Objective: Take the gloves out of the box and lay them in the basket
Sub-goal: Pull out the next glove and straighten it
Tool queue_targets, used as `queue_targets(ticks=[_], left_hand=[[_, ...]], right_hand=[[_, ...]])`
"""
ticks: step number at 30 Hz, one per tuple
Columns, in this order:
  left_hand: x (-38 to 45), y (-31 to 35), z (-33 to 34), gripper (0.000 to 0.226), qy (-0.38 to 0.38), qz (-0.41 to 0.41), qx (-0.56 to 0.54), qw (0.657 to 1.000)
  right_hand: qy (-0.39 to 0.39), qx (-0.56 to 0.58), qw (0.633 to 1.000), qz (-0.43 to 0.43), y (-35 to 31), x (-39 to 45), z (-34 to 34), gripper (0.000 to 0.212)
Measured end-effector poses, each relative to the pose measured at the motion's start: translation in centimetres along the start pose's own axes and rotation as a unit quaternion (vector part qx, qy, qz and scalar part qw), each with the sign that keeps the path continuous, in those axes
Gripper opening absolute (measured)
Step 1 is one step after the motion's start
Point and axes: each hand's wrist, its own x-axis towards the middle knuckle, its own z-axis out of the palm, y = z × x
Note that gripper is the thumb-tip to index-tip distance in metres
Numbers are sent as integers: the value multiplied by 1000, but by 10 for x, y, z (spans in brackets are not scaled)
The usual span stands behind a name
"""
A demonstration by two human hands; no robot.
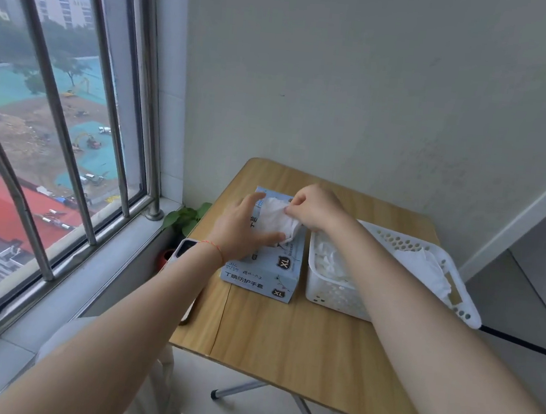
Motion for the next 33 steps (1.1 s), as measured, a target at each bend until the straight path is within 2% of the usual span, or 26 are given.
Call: queue_targets(ticks=[3, 5, 6, 11, 14, 20, 23, 25, 26, 30, 33], left_hand=[[6, 6, -6, 42, 77, 32, 17, 996], [9, 10, -11, 18, 92, 41, 28, 995], [11, 11, -13, 13, 97, 43, 34, 994], [16, 29, -27, 18, 140, 56, 35, 988], [19, 41, -35, 19, 157, 56, 19, 986], [20, 62, -43, 12, 168, 25, -107, 980], [19, 70, -46, 7, 134, -34, -238, 962], [19, 74, -48, 5, 100, -68, -279, 953], [17, 75, -49, 5, 72, -83, -291, 950], [13, 79, -53, 33, -53, -120, -293, 947], [15, 81, -52, 37, -79, -110, -295, 946]], right_hand=[[15, 7, 999, -32, 5, -4, -2, 24], [30, 41, 997, -53, 7, -7, -5, 21], [42, 59, 996, -61, 7, -7, -6, 17], [126, 100, 985, -59, 13, -9, -11, 1], [157, 159, 973, -56, 13, -9, -16, 8], [174, 258, 948, -68, 8, -9, -26, 8], [177, 287, 939, -62, 6, -13, -30, 6], [174, 312, 932, -59, 6, -16, -33, 9], [171, 325, 928, -59, 5, -17, -33, 10], [170, 360, 915, -65, 4, -24, -37, 12], [161, 372, 911, -79, 5, -28, -41, 12]])
